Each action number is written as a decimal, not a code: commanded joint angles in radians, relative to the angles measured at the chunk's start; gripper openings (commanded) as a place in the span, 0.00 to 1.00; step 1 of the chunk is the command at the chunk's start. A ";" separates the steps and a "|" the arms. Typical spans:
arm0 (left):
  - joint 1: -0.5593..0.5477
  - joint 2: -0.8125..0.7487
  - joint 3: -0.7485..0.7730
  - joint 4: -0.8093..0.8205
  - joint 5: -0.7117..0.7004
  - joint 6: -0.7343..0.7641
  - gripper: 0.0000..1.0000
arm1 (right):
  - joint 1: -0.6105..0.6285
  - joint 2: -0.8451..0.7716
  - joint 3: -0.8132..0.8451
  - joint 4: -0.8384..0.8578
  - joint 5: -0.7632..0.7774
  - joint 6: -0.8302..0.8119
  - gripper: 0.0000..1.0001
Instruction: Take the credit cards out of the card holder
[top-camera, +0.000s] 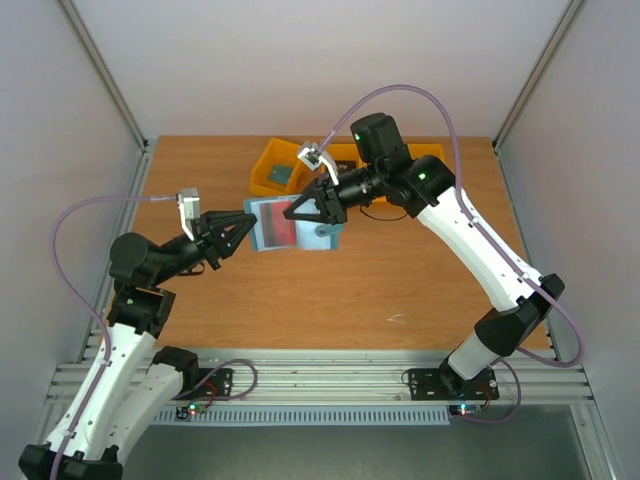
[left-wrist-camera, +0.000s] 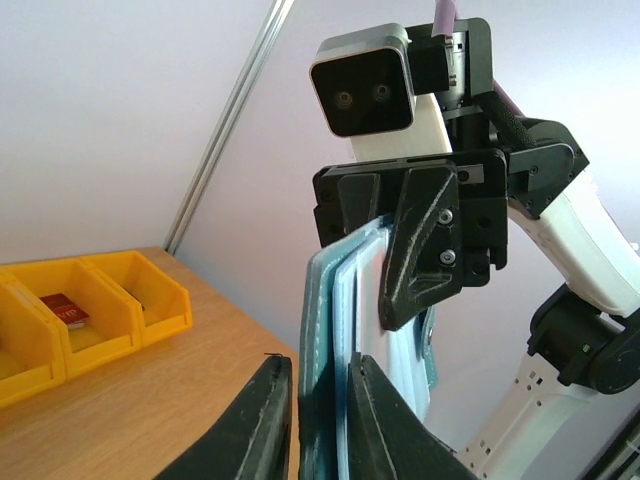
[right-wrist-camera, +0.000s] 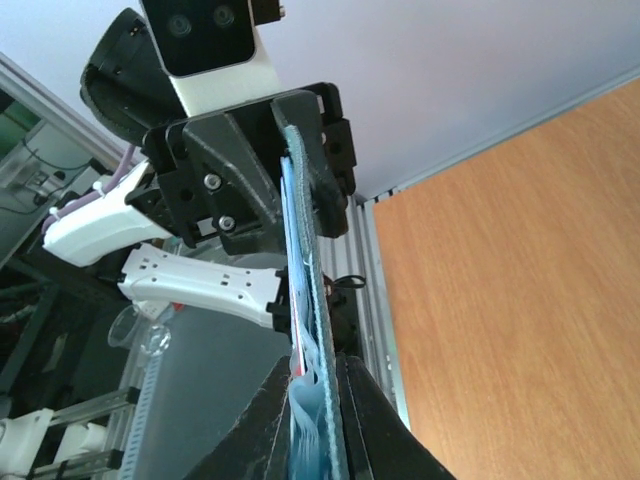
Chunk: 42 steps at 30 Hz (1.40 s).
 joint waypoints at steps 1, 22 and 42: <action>0.006 -0.007 0.002 0.039 -0.023 0.012 0.18 | -0.005 -0.031 0.005 -0.012 -0.081 -0.023 0.01; -0.032 0.024 0.032 0.009 0.029 0.004 0.30 | 0.032 0.005 0.019 0.076 -0.060 0.033 0.01; -0.035 0.008 0.048 -0.527 -0.806 1.619 0.00 | -0.103 -0.123 -0.166 0.006 0.493 0.046 0.69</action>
